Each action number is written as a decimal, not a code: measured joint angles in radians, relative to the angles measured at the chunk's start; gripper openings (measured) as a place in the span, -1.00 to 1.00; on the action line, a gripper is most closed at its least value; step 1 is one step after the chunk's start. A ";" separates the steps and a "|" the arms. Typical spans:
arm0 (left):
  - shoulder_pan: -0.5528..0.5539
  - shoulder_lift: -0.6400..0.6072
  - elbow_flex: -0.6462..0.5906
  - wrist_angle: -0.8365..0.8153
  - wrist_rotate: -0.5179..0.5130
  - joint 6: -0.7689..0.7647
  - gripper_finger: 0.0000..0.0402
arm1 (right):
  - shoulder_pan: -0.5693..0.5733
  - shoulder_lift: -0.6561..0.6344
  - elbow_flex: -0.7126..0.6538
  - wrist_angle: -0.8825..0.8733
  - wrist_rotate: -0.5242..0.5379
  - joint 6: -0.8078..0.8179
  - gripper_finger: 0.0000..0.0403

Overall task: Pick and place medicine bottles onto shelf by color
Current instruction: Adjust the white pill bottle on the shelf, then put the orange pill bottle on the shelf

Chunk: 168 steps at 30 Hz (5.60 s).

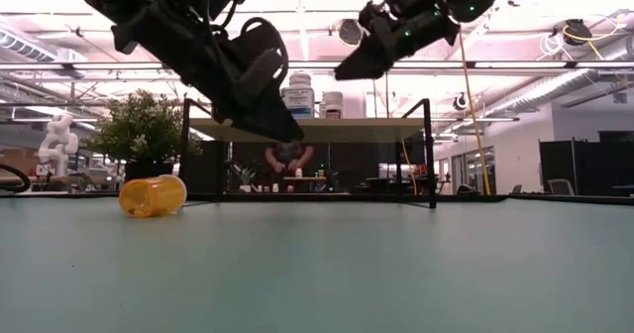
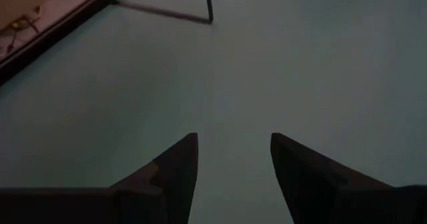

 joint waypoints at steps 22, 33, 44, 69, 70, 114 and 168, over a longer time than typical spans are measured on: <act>-0.002 -0.045 0.000 0.000 -0.052 0.028 -0.05 | 0.198 0.017 -0.265 0.451 0.417 -0.074 -0.51; 0.014 -0.045 0.000 0.017 -0.054 0.034 -0.05 | 0.196 0.063 -0.235 0.494 0.414 -0.076 -0.59; 0.011 -0.045 0.000 0.013 -0.054 0.031 -0.05 | 0.196 0.165 -0.146 0.481 0.413 -0.091 -0.59; -0.137 -0.271 0.000 -0.419 -0.252 -0.278 -0.05 | 0.358 -0.138 -0.341 0.438 0.412 0.053 -0.59; -0.147 -0.279 0.000 -0.432 -0.249 -0.319 -0.05 | 0.371 -0.160 -0.364 0.474 0.412 0.057 -0.59; -0.205 -0.054 -0.001 -0.811 -0.008 -1.077 0.53 | 0.525 -0.398 -0.401 0.337 0.471 0.219 0.19; -0.263 -0.116 0.001 0.175 -0.142 0.101 -0.09 | 0.598 -0.013 -0.401 0.767 0.098 0.151 0.65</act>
